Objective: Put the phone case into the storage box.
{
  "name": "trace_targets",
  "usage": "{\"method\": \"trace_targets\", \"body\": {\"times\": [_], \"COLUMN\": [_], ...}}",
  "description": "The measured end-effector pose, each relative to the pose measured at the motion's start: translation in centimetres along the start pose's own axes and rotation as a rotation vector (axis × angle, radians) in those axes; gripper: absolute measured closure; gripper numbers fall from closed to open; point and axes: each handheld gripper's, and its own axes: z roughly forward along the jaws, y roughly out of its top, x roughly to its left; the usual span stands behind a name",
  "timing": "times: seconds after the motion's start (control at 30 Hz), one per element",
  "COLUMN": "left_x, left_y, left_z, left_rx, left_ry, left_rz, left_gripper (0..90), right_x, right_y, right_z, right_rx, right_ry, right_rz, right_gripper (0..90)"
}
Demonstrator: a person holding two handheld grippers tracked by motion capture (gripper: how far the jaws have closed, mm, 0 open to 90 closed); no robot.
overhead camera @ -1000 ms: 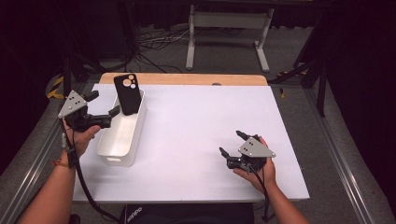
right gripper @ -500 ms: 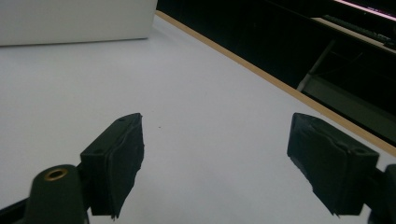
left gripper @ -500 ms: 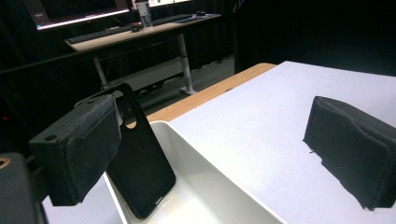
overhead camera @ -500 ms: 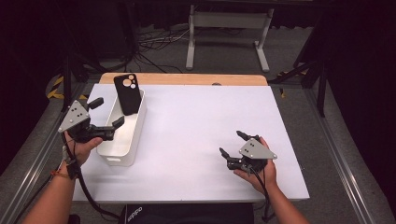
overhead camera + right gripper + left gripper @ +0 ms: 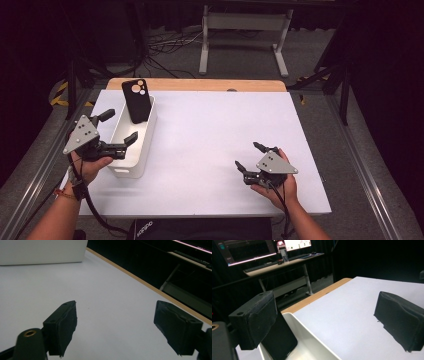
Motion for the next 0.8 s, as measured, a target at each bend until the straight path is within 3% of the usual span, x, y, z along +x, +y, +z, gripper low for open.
{"method": "trace_targets", "body": {"times": [0.8], "left_x": [-4.1], "left_y": [-1.0], "left_z": [0.5], "left_rx": [-0.011], "left_ry": [-0.092], "left_rz": [0.029], "left_gripper": [3.3], "right_x": [0.8], "right_y": [0.2], "right_z": [-0.2], "right_rx": [-0.009], "right_ry": [0.035], "right_rz": [-0.002], "right_gripper": [19.8]}}
